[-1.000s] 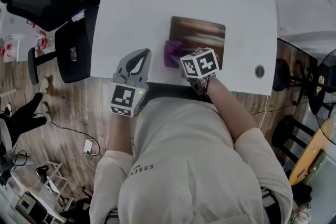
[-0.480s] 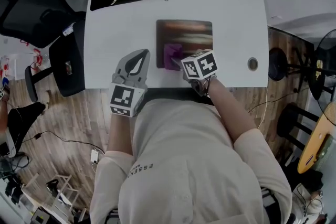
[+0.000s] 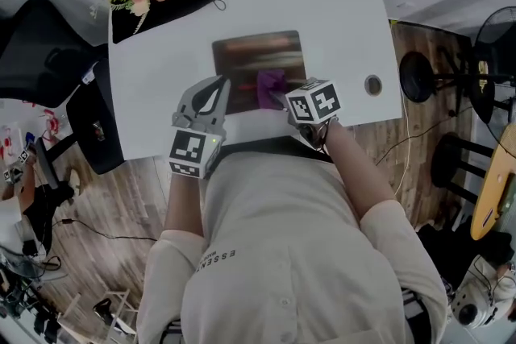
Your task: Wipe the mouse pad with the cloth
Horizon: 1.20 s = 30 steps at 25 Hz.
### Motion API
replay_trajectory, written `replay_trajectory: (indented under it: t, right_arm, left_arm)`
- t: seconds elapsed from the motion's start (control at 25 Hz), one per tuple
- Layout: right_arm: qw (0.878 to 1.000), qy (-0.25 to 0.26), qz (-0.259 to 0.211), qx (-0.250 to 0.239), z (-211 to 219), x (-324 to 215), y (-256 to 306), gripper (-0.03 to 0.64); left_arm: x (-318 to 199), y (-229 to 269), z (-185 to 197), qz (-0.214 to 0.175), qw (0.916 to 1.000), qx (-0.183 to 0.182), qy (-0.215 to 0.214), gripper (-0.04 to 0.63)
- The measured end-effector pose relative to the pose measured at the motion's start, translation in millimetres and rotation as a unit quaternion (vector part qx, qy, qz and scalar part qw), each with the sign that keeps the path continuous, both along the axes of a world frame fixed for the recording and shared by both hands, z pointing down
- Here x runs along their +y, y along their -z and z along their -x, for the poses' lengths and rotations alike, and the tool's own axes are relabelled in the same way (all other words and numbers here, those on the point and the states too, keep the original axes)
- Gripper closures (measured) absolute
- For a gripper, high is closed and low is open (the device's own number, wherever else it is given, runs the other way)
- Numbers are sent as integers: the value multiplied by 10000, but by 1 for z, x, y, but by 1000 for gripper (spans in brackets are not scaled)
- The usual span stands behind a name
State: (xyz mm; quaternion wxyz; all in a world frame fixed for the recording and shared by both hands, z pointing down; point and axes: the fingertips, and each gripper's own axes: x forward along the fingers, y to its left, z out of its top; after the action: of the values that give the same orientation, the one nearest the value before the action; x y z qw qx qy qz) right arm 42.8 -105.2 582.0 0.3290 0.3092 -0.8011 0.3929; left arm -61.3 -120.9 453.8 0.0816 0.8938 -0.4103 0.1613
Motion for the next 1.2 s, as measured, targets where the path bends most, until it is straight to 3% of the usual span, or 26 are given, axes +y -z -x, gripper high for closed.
replay_trajectory:
  t: [0.52,1.0,1.2]
  right_arm:
    - [9968,-792,9,109,-78,4,1,506]
    - [9882,-1434,68,533,-144,14,-1,508]
    - [9870,-1513,-148,529,-143,4,17,509]
  left_arm:
    - [-6,-2,-54,36,9985,76,-546,595]
    - [-2,5,-62,-16,9979,100,-632,595]
    - [-7,13,-53,-137,9982,66,-587,595]
